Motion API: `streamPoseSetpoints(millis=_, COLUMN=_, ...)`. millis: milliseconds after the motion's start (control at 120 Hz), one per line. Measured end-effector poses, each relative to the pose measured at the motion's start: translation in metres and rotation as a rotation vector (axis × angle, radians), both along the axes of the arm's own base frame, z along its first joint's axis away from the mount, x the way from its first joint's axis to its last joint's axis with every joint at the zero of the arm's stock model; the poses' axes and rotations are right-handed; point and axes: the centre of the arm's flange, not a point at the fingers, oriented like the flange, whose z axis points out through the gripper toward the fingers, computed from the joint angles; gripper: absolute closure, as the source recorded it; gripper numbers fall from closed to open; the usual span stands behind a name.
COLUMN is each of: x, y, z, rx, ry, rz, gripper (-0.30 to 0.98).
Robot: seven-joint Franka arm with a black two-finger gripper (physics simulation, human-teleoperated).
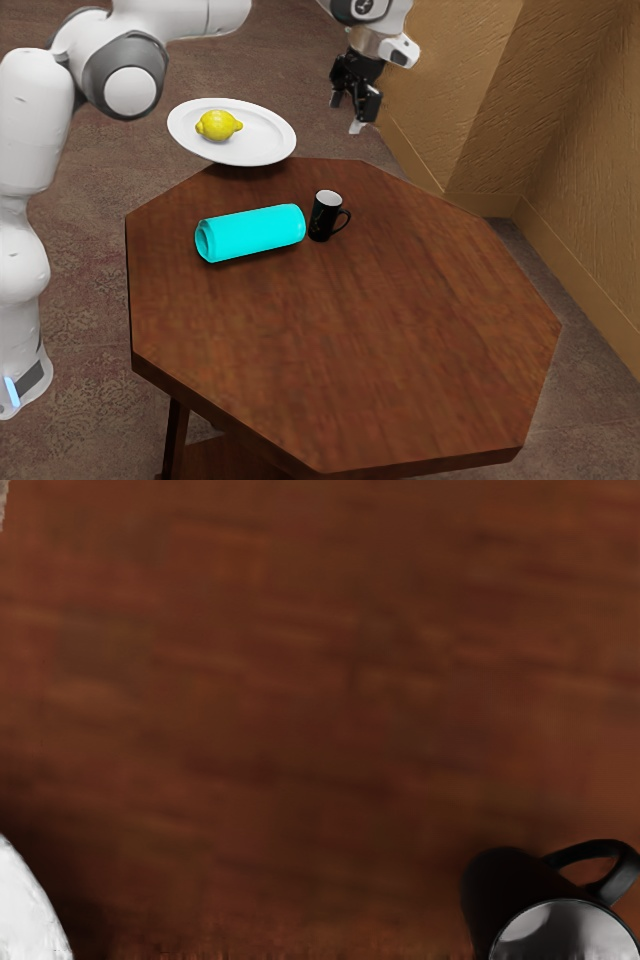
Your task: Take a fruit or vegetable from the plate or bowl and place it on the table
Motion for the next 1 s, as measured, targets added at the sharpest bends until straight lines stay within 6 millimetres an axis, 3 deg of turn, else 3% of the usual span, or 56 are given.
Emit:
streamPoseSetpoints(millis=200, x=-0.041, y=0.051, z=-0.004, rx=-0.015, ry=0.038, rz=0.086, gripper=0.00)
streamPoseSetpoints(millis=392, x=-0.091, y=0.090, z=-0.033, rx=-0.063, ry=0.064, rz=0.139, gripper=0.00)
streamPoseSetpoints(millis=733, x=-0.089, y=0.118, z=-0.056, rx=-0.009, ry=0.061, rz=0.003, gripper=0.00)
streamPoseSetpoints(millis=1000, x=-0.098, y=0.154, z=-0.100, rx=-0.008, ry=0.101, rz=-0.056, gripper=0.00)
